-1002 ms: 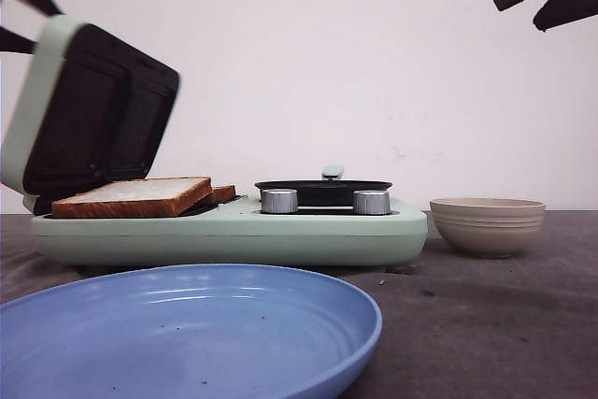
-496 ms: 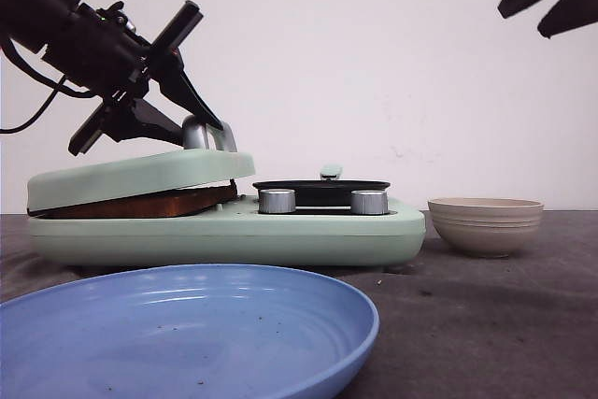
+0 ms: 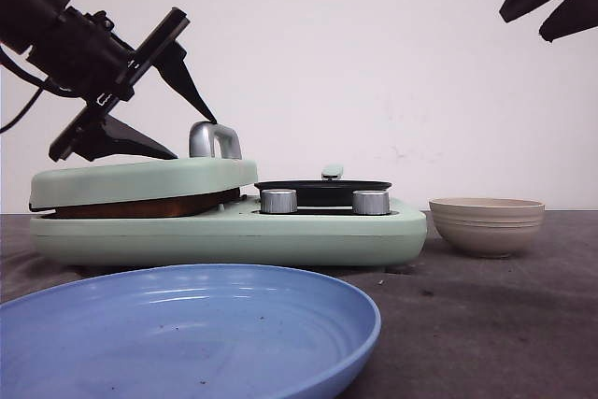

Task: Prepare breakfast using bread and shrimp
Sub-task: 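Grasp the lid handle with the left gripper and swing the lid down, then release the handle and raise the left gripper away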

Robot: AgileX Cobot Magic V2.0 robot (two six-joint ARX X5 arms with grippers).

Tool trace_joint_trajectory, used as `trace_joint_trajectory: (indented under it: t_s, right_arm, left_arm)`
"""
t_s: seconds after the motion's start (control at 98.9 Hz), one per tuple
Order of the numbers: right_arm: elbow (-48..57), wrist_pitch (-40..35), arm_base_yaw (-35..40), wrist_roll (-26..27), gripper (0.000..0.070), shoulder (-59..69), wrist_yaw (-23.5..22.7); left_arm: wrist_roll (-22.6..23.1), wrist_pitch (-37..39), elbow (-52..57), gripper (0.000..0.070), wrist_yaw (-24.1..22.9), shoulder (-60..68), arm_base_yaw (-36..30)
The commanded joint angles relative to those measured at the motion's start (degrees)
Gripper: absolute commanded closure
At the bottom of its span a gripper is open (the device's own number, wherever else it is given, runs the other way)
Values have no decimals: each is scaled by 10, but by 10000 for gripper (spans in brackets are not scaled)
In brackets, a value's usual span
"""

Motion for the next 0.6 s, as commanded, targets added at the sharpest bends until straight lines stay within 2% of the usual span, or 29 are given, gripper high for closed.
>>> trace_joint_trajectory:
  t_s: [0.0, 0.182, 0.374, 0.587]
  right_arm:
    - [2, 5, 3, 2, 435, 3, -2]
    - [2, 5, 3, 2, 435, 3, -2]
    - [2, 9, 3, 2, 435, 3, -2]
    - [2, 23, 2, 10, 435, 3, -2]
  left_arm:
    - [20, -14, -2, 304, -8, -6, -1]
    - [64, -20, -1, 305, -23, -87, -1]
    - [143, -32, -1, 306, -28, -188, -1]
    - [258, -99, -1, 306, -111, -300, -1]
